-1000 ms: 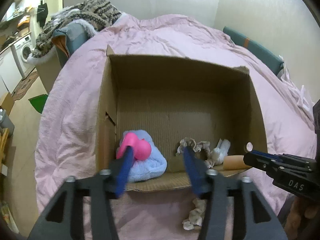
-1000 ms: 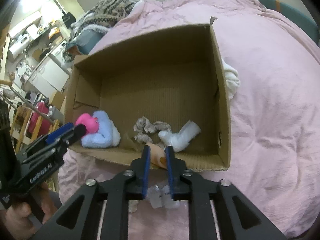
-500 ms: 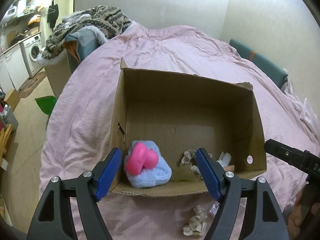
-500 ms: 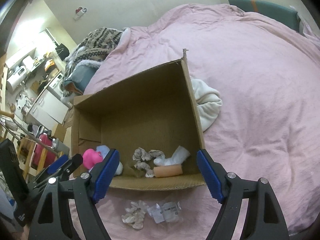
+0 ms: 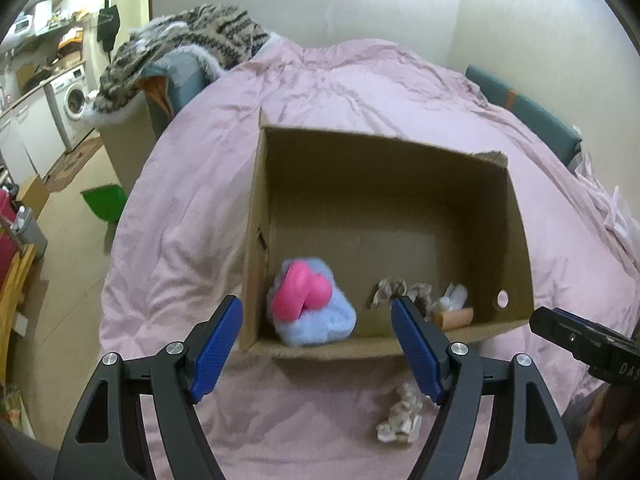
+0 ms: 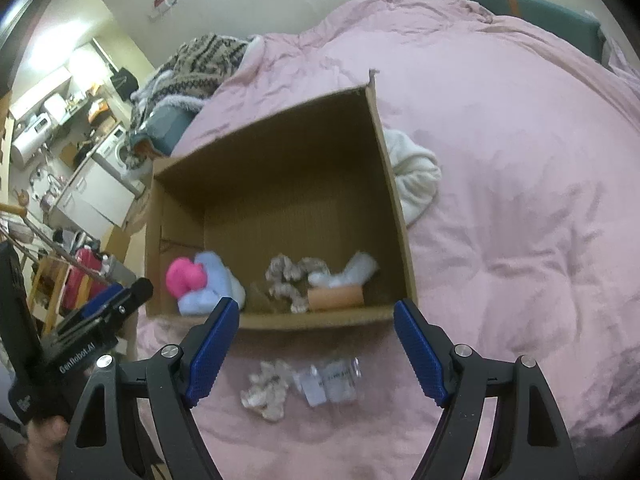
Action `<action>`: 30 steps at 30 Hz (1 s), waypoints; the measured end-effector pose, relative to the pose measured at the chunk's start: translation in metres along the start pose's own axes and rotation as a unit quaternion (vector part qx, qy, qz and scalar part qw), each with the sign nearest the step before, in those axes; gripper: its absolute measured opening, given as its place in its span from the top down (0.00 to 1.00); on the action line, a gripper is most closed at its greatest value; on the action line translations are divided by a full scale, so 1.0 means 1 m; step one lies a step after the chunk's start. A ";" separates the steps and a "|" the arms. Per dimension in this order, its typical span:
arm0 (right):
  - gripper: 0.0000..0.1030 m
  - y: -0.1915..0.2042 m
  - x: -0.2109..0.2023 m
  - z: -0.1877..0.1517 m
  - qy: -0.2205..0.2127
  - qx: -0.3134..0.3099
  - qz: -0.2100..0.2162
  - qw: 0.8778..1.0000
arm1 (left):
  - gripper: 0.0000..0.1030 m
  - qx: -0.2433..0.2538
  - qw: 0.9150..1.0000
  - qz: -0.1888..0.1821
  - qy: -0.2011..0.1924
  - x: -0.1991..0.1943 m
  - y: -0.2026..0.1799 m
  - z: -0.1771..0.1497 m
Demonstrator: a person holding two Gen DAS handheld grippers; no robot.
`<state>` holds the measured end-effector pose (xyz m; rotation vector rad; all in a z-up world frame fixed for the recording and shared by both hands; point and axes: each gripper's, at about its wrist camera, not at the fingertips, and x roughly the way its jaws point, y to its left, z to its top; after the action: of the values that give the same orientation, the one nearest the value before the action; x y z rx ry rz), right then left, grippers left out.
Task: Organize soft objects
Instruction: 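Withdraw the right gripper and grasp the white lace scrunchie with the left gripper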
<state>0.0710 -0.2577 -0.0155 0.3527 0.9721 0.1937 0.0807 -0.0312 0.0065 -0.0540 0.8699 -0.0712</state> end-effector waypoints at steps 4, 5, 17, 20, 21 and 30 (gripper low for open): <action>0.18 0.003 0.006 -0.012 0.030 -0.005 -0.008 0.999 | 0.28 -0.014 1.000 -0.012 0.022 -0.003 0.006 -0.010; 0.18 0.005 0.008 -0.015 0.038 -0.010 -0.011 0.999 | 0.28 -0.015 1.000 -0.010 0.025 -0.004 0.007 -0.013; 0.18 -0.004 0.023 -0.036 0.089 0.031 -0.014 0.995 | 0.28 -0.030 0.996 -0.023 0.084 -0.003 0.005 -0.037; 0.18 -0.009 0.030 -0.036 0.100 0.046 -0.015 0.994 | 0.28 -0.023 0.995 -0.021 0.093 0.002 0.000 -0.041; 0.18 -0.011 0.032 -0.036 0.104 0.057 -0.011 0.993 | 0.28 -0.022 0.995 -0.024 0.098 0.004 -0.001 -0.042; 0.18 -0.022 0.040 -0.036 0.114 0.093 -0.006 0.989 | 0.28 -0.050 0.982 -0.061 0.174 0.040 -0.002 -0.054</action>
<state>0.0634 -0.2578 -0.0732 0.5037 1.2210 0.1352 0.0645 -0.0377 -0.0586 -0.1936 1.2206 -0.1545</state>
